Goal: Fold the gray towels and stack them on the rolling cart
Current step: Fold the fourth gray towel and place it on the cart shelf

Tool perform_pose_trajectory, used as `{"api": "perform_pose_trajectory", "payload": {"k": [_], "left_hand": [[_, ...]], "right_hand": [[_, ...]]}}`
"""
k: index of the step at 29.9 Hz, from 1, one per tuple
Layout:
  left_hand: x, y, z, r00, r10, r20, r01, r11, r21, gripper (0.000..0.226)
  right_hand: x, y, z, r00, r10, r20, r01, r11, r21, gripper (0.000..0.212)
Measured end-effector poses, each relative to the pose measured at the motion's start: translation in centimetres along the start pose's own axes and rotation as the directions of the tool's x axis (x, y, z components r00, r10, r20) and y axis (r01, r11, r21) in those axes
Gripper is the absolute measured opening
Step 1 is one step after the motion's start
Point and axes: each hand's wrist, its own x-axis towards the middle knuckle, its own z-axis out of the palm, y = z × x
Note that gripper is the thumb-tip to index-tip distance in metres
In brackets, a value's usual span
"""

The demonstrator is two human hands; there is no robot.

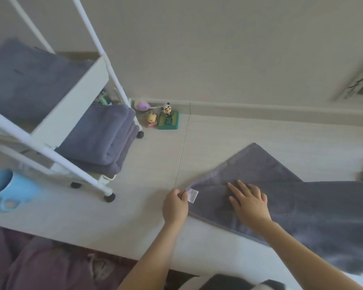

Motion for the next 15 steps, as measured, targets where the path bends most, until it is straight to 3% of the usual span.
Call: {"api": "perform_pose_trajectory", "payload": {"k": [3,7,11,15], "left_hand": [[0.7,0.8,0.4,0.991,0.102,-0.083,-0.097,0.993,0.064,0.011],[2.0,3.5,2.3,0.931,0.358,-0.068,-0.346,0.927,0.148,0.016],[3.1,7.1,6.1,0.707,0.695,0.130,-0.707,0.695,0.129,0.034],[4.3,11.6,9.4,0.453,0.765,0.458,-0.878,0.471,0.084,0.059]], "right_hand": [[-0.2,0.7,-0.4,0.995,0.044,-0.089,-0.040,0.998,0.046,0.051],[0.1,2.3,-1.2,0.950,0.263,-0.167,-0.248,0.963,0.105,0.049],[0.6,4.0,-1.3,0.915,0.369,-0.160,-0.353,0.928,0.124,0.048],[0.7,4.4,-1.6,0.931,0.297,-0.214,-0.274,0.953,0.129,0.068]]}}
